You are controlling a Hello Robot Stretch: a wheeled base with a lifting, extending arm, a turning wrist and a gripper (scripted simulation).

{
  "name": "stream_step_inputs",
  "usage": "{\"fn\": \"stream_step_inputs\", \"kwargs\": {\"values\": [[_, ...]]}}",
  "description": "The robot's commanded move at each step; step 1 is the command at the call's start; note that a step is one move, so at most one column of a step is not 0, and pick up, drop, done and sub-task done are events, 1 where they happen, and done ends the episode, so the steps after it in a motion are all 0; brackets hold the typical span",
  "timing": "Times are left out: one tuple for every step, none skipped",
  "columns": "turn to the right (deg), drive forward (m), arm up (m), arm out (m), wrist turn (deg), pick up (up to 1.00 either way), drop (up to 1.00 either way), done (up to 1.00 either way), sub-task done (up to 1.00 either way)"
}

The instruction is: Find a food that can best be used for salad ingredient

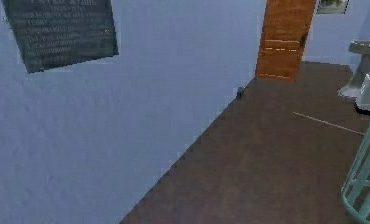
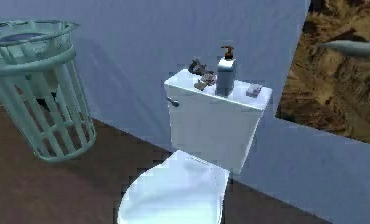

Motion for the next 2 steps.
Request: {"fn": "stream_step_inputs", "kwargs": {"values": [[-33.0, 0.00, 0.00, 0.00, 0.0, 0.00, 0.00, 0.00, 0.00], [0.0, 0.05, 0.00, 0.00, 0.0, 0.00, 0.00, 0.00, 0.00]]}}
